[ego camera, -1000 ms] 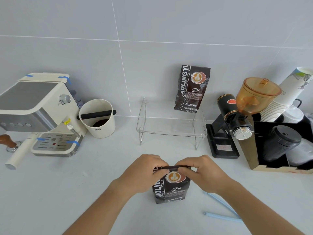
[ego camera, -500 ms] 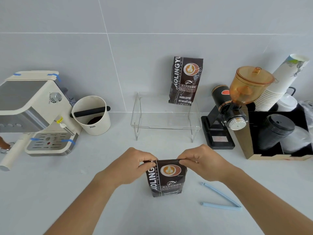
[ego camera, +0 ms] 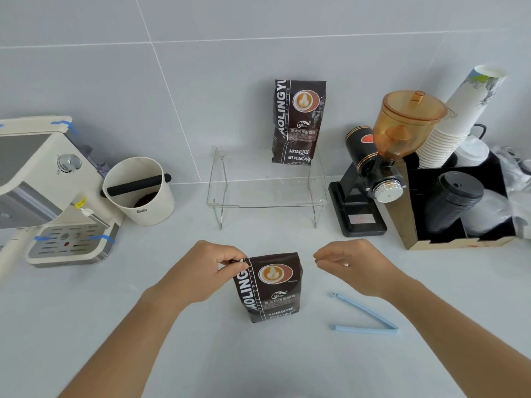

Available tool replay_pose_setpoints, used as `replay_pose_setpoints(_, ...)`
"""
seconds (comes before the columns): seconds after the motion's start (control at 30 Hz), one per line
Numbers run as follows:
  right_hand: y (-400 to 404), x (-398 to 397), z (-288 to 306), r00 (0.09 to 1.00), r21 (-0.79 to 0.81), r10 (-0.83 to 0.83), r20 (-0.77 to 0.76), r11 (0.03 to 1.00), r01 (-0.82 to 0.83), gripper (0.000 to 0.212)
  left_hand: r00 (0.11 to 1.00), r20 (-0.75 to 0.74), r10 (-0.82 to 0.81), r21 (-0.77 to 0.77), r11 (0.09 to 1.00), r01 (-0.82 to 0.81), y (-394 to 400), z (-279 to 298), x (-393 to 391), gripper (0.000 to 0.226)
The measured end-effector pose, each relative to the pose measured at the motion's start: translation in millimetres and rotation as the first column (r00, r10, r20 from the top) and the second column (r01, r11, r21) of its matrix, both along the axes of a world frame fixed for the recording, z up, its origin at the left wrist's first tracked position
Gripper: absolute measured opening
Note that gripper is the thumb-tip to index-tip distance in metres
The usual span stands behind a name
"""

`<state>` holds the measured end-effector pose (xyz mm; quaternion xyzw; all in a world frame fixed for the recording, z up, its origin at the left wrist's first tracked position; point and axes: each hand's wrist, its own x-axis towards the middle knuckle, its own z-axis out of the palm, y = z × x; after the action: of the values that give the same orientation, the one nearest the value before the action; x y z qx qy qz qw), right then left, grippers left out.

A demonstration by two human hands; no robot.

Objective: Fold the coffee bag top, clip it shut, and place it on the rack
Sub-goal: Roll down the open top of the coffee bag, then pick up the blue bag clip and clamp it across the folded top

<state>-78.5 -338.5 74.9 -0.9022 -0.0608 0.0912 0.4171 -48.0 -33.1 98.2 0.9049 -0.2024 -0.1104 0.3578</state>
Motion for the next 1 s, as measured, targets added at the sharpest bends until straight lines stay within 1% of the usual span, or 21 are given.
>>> replay_pose_setpoints(0.07,-21,-9,-27,0.996,-0.170,-0.071,-0.053,0.983,0.061,0.012,1.000,-0.009,0.014,-0.013,1.000,-0.014,0,-2,-3,0.010)
replay_pose_setpoints(0.13,-41,-21,-55,0.976,-0.345,-0.161,-0.145,0.933,0.102,0.015,1.000,-0.014,0.027,-0.032,0.999,-0.028,0,-2,-6,0.012)
replay_pose_setpoints(0.2,-58,-34,-78,0.942,-0.452,-0.240,-0.236,0.885,0.112,0.020,0.999,-0.027,0.045,-0.057,0.997,-0.047,-1,-2,-8,0.014)
replay_pose_setpoints(0.3,-71,-51,-100,0.899,-0.554,-0.283,-0.334,0.831,0.055,0.023,0.996,-0.043,0.077,-0.084,0.993,-0.080,-4,-2,-11,0.012)
replay_pose_setpoints(0.4,-76,-59,-110,0.887,-0.589,-0.294,-0.355,0.808,0.031,0.009,0.994,-0.056,0.092,-0.090,0.991,-0.096,-3,-3,-12,0.013)
replay_pose_setpoints(0.43,-77,-60,-112,0.884,-0.591,-0.302,-0.357,0.806,0.037,0.008,0.994,-0.062,0.095,-0.101,0.990,-0.101,-3,-4,-11,0.014)
replay_pose_setpoints(0.53,-78,-61,-114,0.889,-0.593,-0.302,-0.345,0.804,0.043,0.008,0.994,-0.051,0.097,-0.119,0.988,-0.102,-1,-6,-11,0.018)
replay_pose_setpoints(0.63,-79,-64,-112,0.883,-0.586,-0.295,-0.365,0.810,0.029,0.015,0.994,-0.042,0.102,-0.115,0.988,-0.106,0,-9,-10,0.017)
replay_pose_setpoints(0.77,-85,-71,-109,0.864,-0.618,-0.340,-0.370,0.785,0.044,0.015,0.993,-0.036,0.111,-0.126,0.985,-0.115,0,-11,-12,0.023)
replay_pose_setpoints(0.9,-84,-75,-105,0.860,-0.626,-0.347,-0.374,0.779,0.042,0.016,0.990,-0.039,0.133,-0.139,0.981,-0.137,0,-14,-12,0.017)
replay_pose_setpoints(1.0,-82,-76,-100,0.874,-0.636,-0.343,-0.343,0.770,0.053,0.017,0.990,-0.039,0.133,-0.153,0.979,-0.137,0,-15,-12,0.013)
